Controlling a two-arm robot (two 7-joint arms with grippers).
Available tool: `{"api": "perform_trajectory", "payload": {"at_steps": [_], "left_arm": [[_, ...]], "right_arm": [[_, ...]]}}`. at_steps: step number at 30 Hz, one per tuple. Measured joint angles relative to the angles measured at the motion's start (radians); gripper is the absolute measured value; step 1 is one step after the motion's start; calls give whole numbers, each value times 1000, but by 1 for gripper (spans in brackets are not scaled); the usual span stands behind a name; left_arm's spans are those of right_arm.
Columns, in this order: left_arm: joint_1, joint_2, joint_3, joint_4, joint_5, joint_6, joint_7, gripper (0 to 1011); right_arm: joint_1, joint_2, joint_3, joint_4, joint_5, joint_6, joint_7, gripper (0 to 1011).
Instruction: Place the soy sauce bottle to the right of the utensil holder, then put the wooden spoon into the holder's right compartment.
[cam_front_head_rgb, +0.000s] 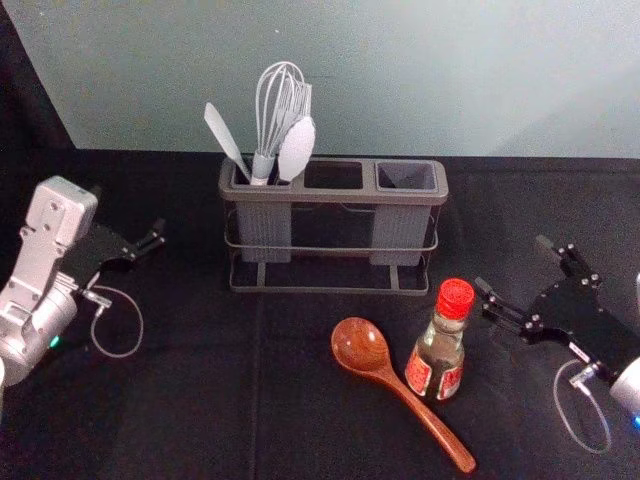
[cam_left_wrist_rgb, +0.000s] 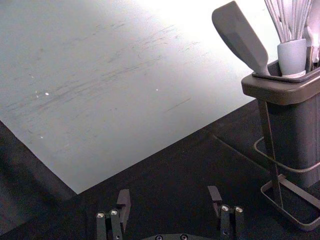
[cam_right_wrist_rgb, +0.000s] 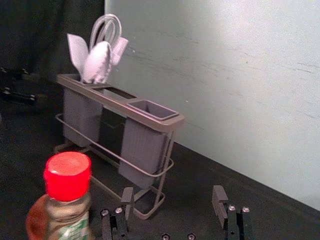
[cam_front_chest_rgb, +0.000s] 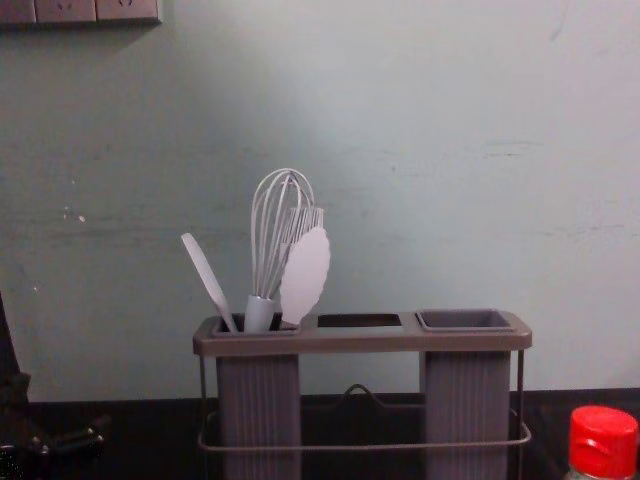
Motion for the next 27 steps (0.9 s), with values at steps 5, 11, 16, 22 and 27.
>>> {"api": "perform_trajectory", "payload": {"at_steps": [5,11,16,22,27], "left_arm": [[0,0,0,0,0,0,0,1011],[0,0,0,0,0,0,0,1011],[0,0,0,0,0,0,0,1011],[0,0,0,0,0,0,0,1011],[0,0,0,0,0,0,0,1011]], "right_arm": [[-49,24,31,-30,41,-18,40,1002],[-115,48,73,-64,83,-57,82,1003],[-165,58,96,-95,106,-82,116,1002],[-194,42,96,-119,119,-101,145,1002],[-170,8,73,-107,119,-117,174,1003]]}}
